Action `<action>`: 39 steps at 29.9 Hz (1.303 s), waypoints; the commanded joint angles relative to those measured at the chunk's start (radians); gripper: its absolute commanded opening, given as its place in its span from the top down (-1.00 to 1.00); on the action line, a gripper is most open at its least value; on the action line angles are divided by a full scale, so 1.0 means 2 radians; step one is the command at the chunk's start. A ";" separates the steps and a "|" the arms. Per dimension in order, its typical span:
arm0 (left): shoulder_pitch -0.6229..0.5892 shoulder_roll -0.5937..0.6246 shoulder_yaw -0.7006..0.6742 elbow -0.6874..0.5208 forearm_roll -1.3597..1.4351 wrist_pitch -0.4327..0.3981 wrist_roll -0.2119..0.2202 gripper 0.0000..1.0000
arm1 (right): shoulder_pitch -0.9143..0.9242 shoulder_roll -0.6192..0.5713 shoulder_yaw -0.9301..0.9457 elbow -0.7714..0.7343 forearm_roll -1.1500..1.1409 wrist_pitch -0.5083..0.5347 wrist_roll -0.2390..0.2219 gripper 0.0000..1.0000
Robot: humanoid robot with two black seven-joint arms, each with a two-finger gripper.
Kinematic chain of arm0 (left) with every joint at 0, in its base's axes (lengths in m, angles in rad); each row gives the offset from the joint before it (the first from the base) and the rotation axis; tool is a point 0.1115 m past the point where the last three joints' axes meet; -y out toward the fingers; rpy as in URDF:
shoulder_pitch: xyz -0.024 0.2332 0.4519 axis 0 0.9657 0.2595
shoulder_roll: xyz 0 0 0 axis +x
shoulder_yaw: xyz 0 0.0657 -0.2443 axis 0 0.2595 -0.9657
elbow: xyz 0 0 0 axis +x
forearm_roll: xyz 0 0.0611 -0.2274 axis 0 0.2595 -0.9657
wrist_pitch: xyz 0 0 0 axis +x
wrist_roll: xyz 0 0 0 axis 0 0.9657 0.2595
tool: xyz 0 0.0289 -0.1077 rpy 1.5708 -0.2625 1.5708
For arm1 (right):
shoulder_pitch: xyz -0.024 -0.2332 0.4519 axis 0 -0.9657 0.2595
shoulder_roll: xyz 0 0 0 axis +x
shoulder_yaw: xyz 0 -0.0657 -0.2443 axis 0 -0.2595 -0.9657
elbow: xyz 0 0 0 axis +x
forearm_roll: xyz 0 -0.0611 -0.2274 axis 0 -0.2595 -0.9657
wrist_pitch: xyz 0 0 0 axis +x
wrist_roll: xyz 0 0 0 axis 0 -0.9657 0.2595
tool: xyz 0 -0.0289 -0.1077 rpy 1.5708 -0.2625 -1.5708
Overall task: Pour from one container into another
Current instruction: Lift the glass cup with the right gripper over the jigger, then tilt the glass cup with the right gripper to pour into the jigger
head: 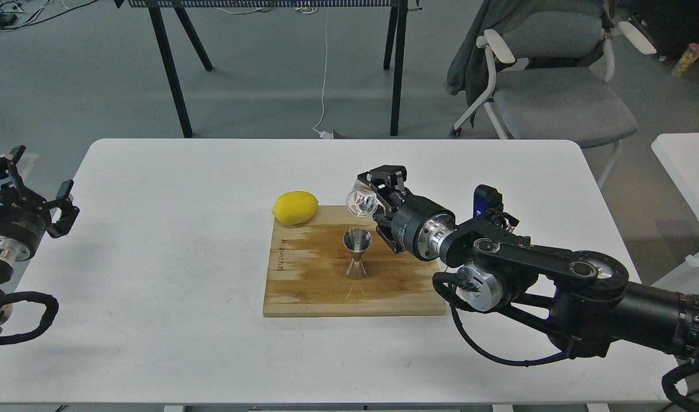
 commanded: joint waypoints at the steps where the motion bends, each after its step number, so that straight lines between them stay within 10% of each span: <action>1: 0.000 0.000 0.000 0.000 0.000 0.000 0.000 -0.89 | 0.002 0.000 -0.009 -0.010 -0.018 0.000 -0.001 0.09; 39: 0.001 -0.001 0.000 0.000 -0.002 0.000 0.000 -0.89 | 0.045 0.001 -0.086 -0.027 -0.067 0.000 -0.005 0.08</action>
